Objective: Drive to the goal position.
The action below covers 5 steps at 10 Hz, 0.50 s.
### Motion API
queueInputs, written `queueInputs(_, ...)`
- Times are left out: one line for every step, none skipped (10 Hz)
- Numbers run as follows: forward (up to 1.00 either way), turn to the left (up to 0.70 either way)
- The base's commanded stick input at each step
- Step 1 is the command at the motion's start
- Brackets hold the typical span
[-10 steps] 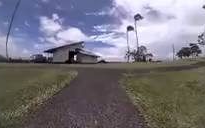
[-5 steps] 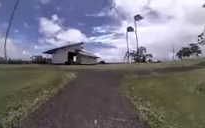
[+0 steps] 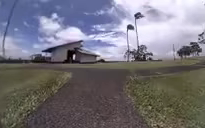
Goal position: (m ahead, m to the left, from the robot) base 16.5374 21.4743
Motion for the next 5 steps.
queueInputs(0.70, 0.00)
queueInputs(0.70, 0.00)
queueInputs(0.70, 0.00)
queueInputs(0.70, 0.00)
queueInputs(0.70, 0.00)
